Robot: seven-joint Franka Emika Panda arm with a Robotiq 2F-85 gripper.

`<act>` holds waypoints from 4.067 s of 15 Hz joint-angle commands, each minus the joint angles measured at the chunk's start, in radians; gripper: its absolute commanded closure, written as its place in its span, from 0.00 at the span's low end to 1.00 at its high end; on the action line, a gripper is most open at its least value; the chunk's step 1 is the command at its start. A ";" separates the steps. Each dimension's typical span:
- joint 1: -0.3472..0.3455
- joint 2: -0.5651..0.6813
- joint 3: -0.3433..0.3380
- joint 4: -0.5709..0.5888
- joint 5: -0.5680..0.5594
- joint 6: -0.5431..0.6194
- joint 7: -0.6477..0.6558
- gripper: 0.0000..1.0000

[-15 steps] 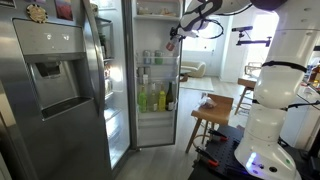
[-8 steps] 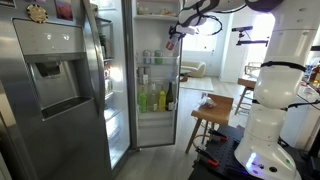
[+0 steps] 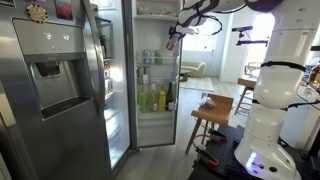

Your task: Pick up the can from the stool and put it in the fridge

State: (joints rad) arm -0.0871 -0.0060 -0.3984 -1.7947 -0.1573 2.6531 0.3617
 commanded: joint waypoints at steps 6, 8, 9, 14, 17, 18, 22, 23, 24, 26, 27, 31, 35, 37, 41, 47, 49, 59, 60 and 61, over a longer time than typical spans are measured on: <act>0.001 0.084 -0.005 0.087 -0.052 -0.035 0.026 0.51; 0.002 0.106 -0.005 0.121 -0.054 -0.051 0.020 0.51; 0.002 0.120 -0.005 0.140 -0.053 -0.055 0.014 0.51; 0.002 0.186 -0.011 0.229 -0.064 -0.076 0.018 0.51; -0.001 0.227 -0.016 0.270 -0.063 -0.064 0.014 0.51; -0.002 0.241 -0.020 0.283 -0.064 -0.061 0.016 0.51; -0.005 0.298 -0.039 0.335 -0.065 -0.049 0.020 0.51; -0.005 0.310 -0.045 0.346 -0.065 -0.047 0.019 0.51; -0.006 0.323 -0.050 0.357 -0.065 -0.041 0.019 0.51; -0.005 0.345 -0.062 0.375 -0.066 -0.033 0.020 0.51; -0.004 0.355 -0.069 0.381 -0.070 -0.028 0.022 0.51; -0.002 0.390 -0.090 0.404 -0.073 -0.020 0.022 0.51; 0.000 0.415 -0.106 0.413 -0.085 -0.024 0.019 0.51; 0.000 0.424 -0.112 0.412 -0.087 -0.028 0.019 0.51; 0.001 0.432 -0.115 0.406 -0.079 -0.032 0.019 0.51; 0.003 0.440 -0.117 0.407 -0.072 -0.052 0.028 0.51; 0.004 0.441 -0.119 0.404 -0.074 -0.055 0.027 0.51; 0.011 0.453 -0.121 0.401 -0.076 -0.102 0.027 0.51; 0.012 0.457 -0.121 0.406 -0.075 -0.112 0.030 0.51; 0.014 0.462 -0.122 0.412 -0.076 -0.124 0.034 0.51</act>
State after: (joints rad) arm -0.0871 0.4437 -0.5048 -1.4250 -0.2202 2.5740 0.3618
